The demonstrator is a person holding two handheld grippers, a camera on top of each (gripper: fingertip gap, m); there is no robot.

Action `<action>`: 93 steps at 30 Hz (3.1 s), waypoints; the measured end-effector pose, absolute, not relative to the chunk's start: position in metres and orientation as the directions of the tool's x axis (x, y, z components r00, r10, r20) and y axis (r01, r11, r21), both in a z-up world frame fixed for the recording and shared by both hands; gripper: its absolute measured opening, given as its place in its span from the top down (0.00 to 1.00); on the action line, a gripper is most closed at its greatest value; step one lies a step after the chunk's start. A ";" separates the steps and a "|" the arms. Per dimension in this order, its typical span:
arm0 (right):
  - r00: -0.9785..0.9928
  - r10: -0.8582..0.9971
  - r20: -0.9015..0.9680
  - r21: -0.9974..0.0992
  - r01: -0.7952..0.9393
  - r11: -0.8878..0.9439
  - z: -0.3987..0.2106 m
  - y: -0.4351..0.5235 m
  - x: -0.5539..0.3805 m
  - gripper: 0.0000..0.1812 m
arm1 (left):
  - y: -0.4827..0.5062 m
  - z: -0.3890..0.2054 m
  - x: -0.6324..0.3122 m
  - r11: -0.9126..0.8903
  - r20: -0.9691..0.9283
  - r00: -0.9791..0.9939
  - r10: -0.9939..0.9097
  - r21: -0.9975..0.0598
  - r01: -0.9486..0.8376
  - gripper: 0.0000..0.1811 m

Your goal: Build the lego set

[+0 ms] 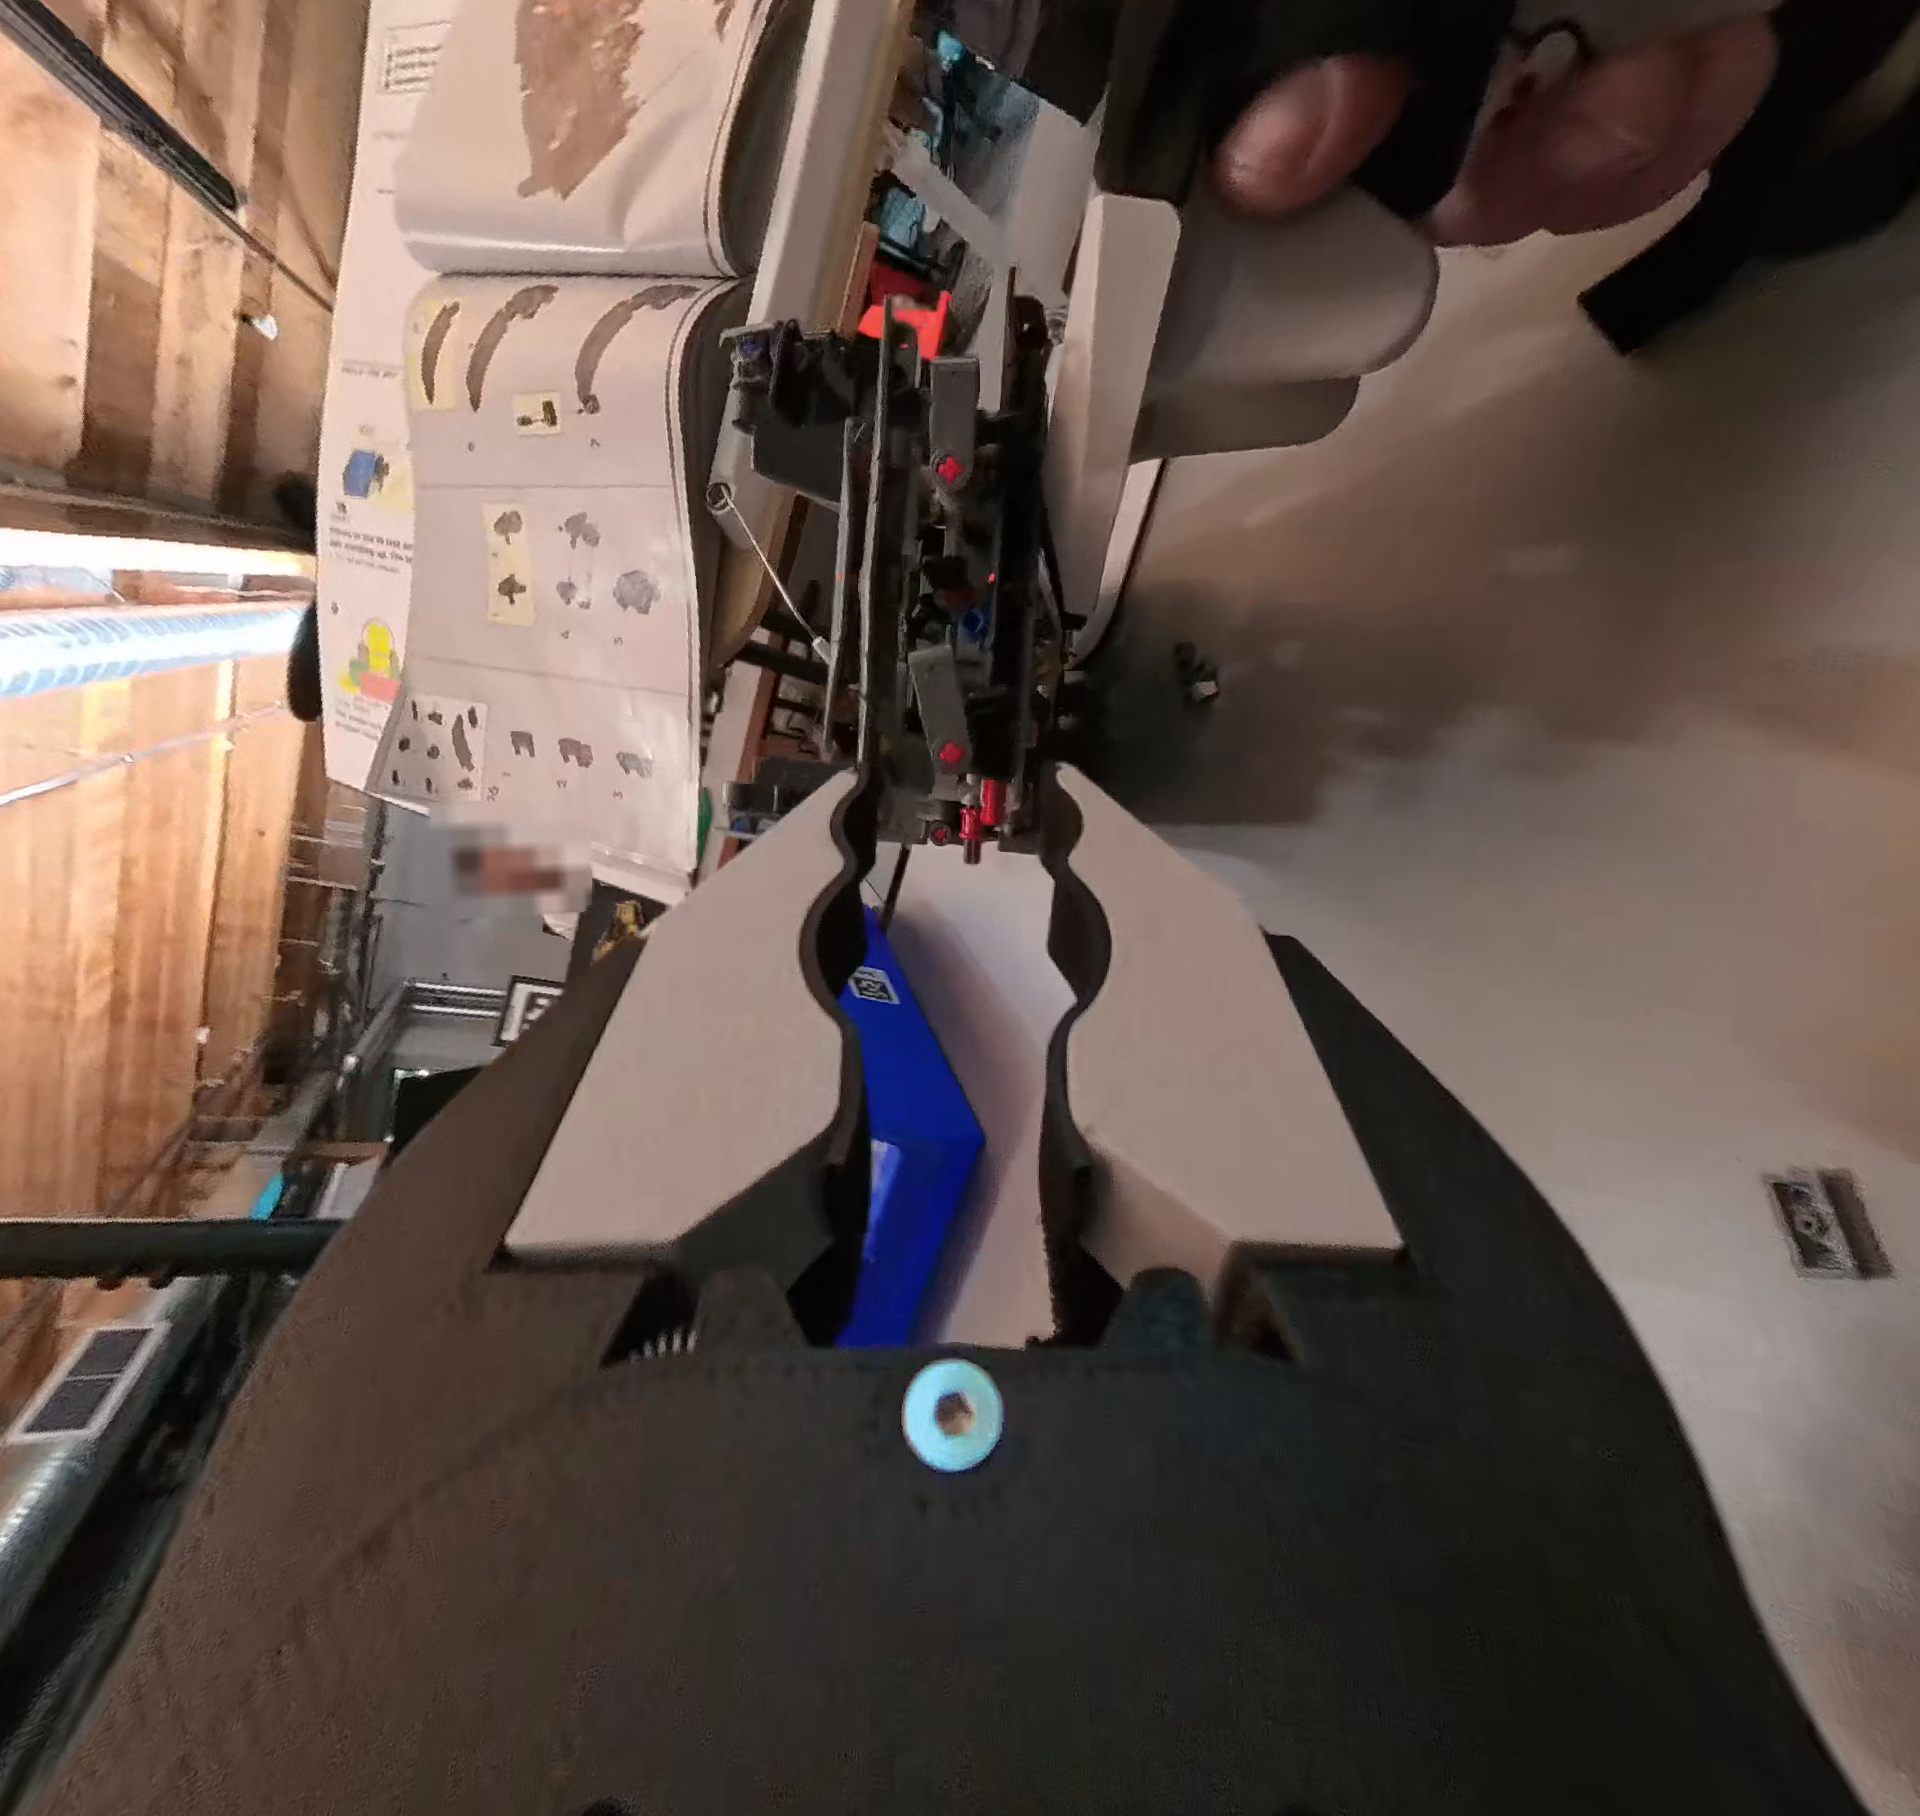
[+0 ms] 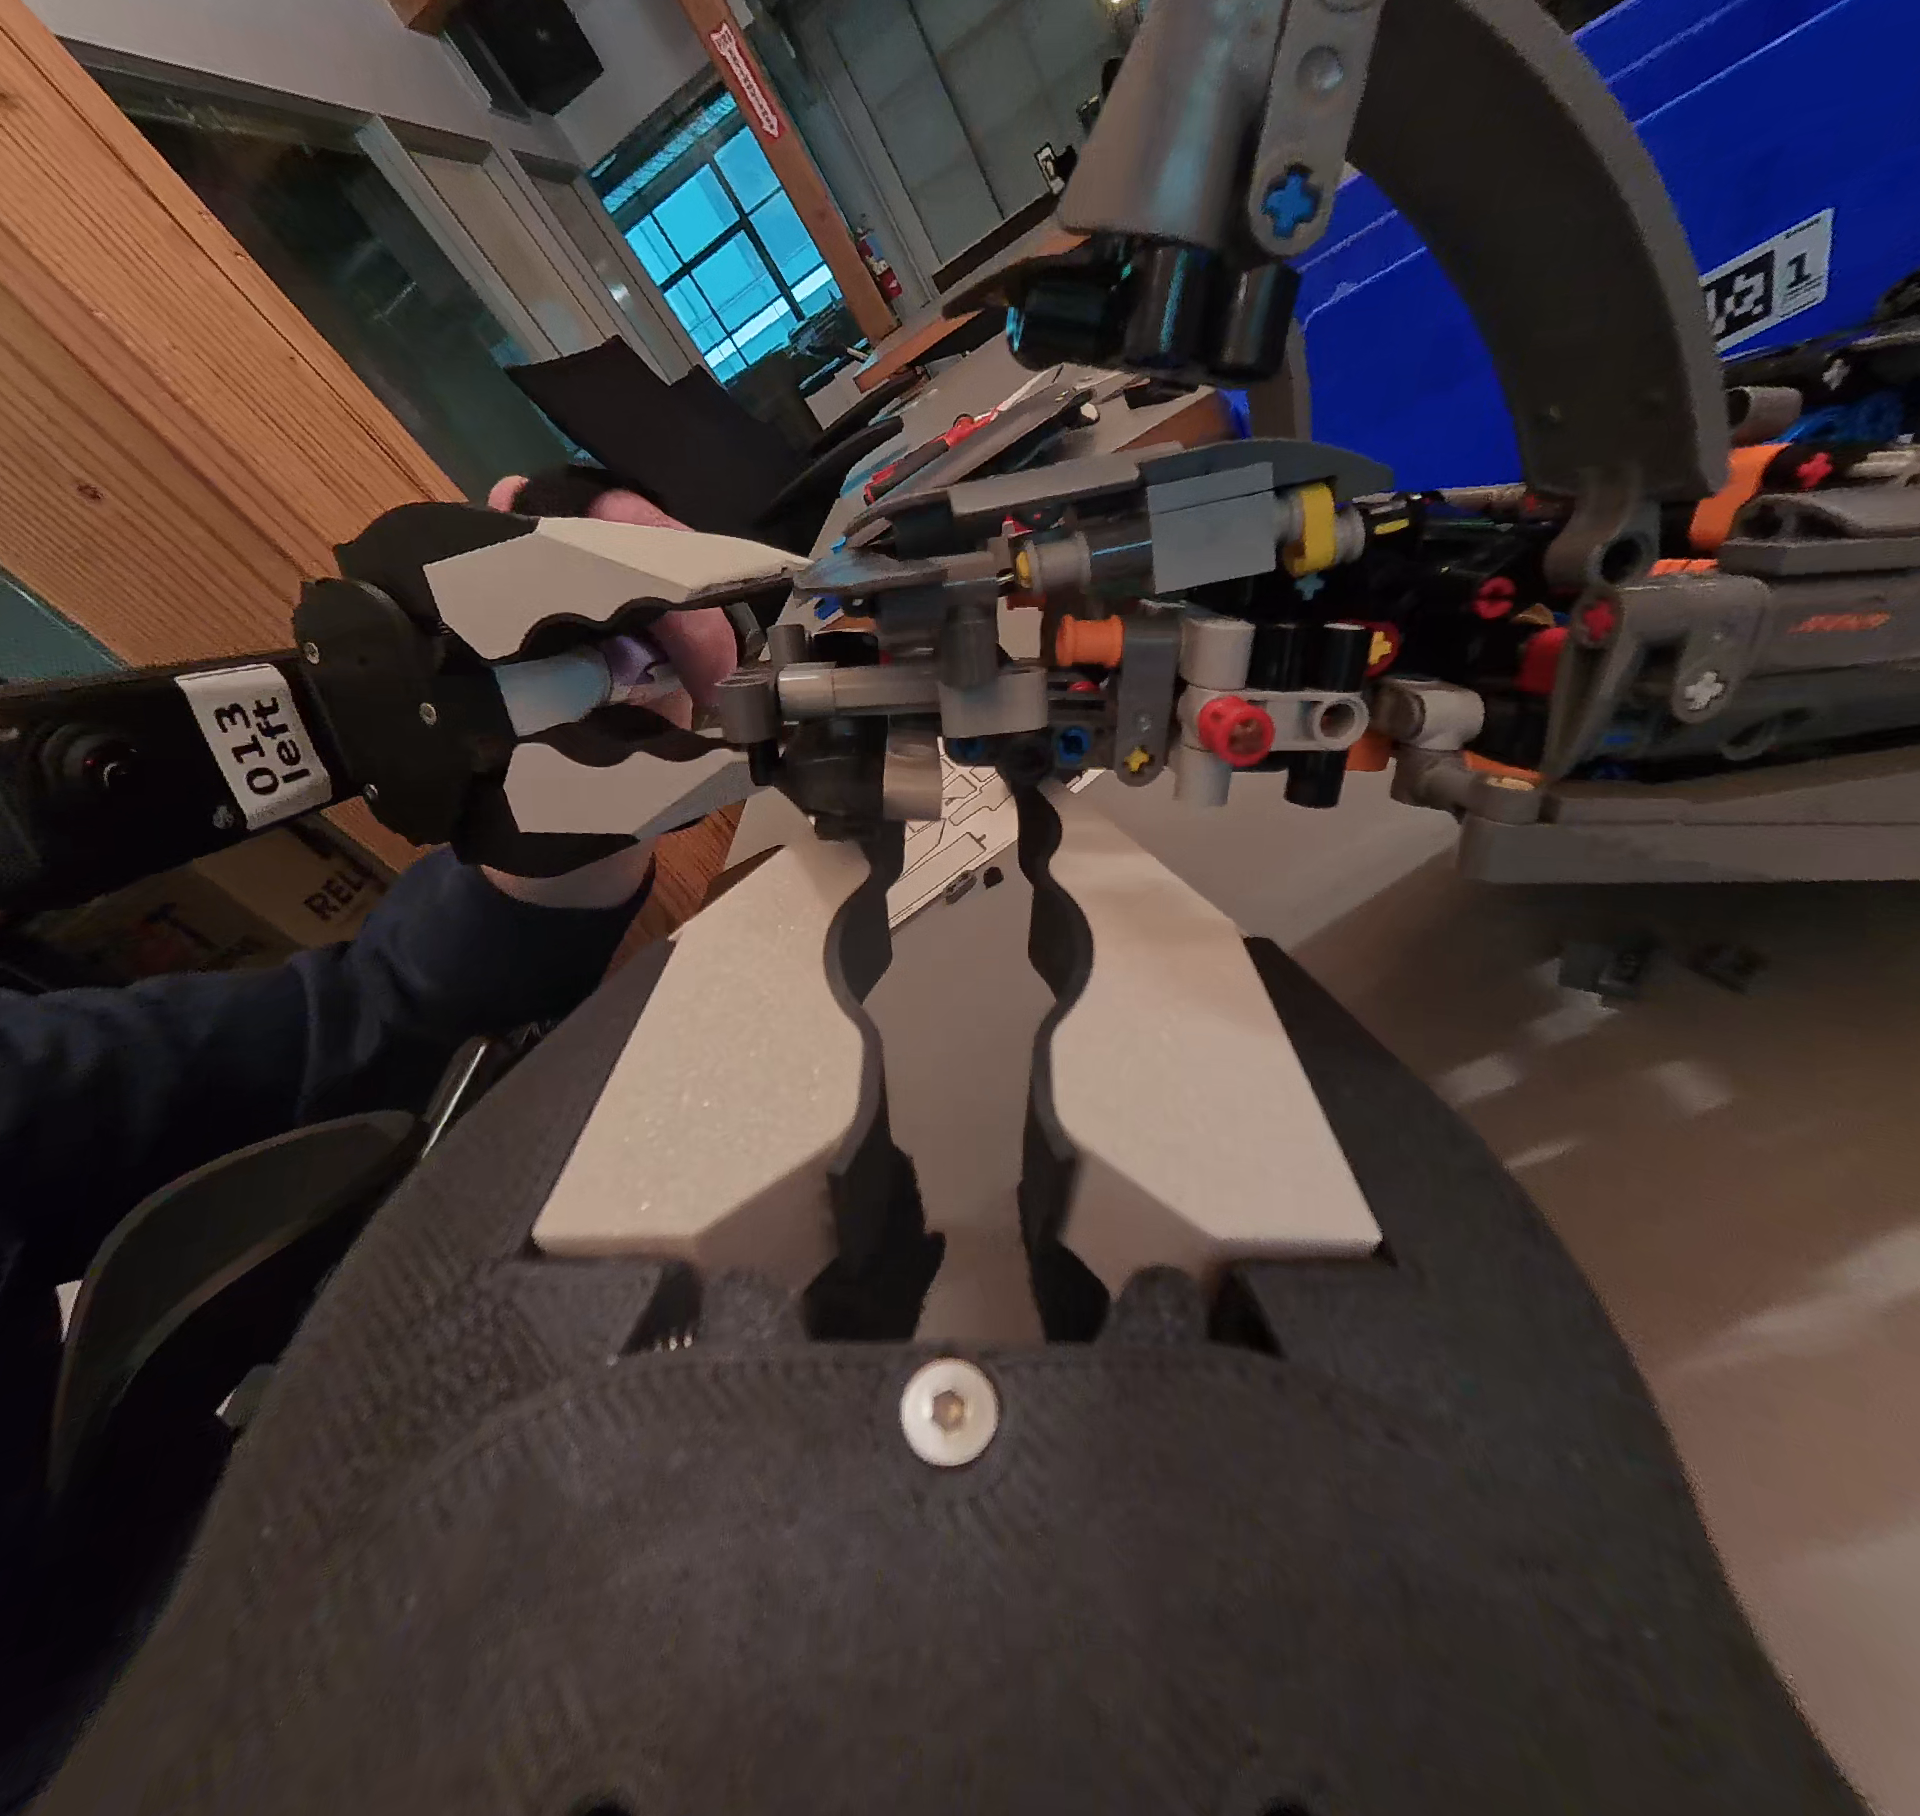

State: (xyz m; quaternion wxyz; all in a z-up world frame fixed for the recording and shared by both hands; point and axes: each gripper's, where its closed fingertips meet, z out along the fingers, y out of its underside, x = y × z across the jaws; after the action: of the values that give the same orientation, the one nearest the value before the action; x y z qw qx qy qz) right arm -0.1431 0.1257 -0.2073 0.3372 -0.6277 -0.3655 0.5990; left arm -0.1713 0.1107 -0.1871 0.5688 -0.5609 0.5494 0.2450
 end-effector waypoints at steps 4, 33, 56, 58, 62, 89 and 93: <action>0.011 0.866 -0.500 -0.864 0.066 -0.500 -0.208 0.124 -0.143 0.90 | 0.111 -0.190 -0.166 0.271 -0.914 0.221 -0.340 -0.320 -0.908 0.95; -0.024 0.891 -0.453 -0.872 0.218 -0.438 -0.219 0.129 -0.105 0.92 | 0.109 -0.195 -0.128 0.385 -0.870 -0.351 -0.346 0.209 -0.899 0.96; -0.068 0.855 -0.514 -0.855 0.116 -0.505 -0.203 0.150 -0.076 0.99 | 0.131 -0.203 -0.106 0.377 -0.896 0.179 -0.405 -0.343 -0.861 0.95; -0.074 0.851 -0.520 -0.852 0.114 -0.511 -0.203 0.150 -0.075 0.99 | 0.133 -0.203 -0.104 0.374 -0.897 0.196 -0.396 -0.352 -0.858 0.95; -0.075 0.850 -0.521 -0.851 0.120 -0.511 -0.204 0.149 -0.076 0.99 | 0.133 -0.202 -0.098 0.389 -0.906 0.210 -0.366 -0.354 -0.850 0.97; -0.111 0.899 -0.425 -0.904 0.100 -0.415 -0.174 0.128 -0.077 0.94 | 0.119 -0.163 -0.101 0.360 -0.774 0.374 -0.511 -0.587 -0.725 0.98; -0.113 0.900 -0.420 -0.907 0.084 -0.413 -0.170 0.128 -0.076 0.94 | 0.118 -0.158 -0.100 0.362 -0.770 0.367 -0.522 -0.589 -0.722 0.98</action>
State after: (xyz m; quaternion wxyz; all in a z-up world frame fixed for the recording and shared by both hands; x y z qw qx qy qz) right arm -0.0756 0.1279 -0.1695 0.3336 -0.5763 -0.4270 0.6117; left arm -0.0997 0.1184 -0.1579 0.6093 -0.5586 0.5567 0.0821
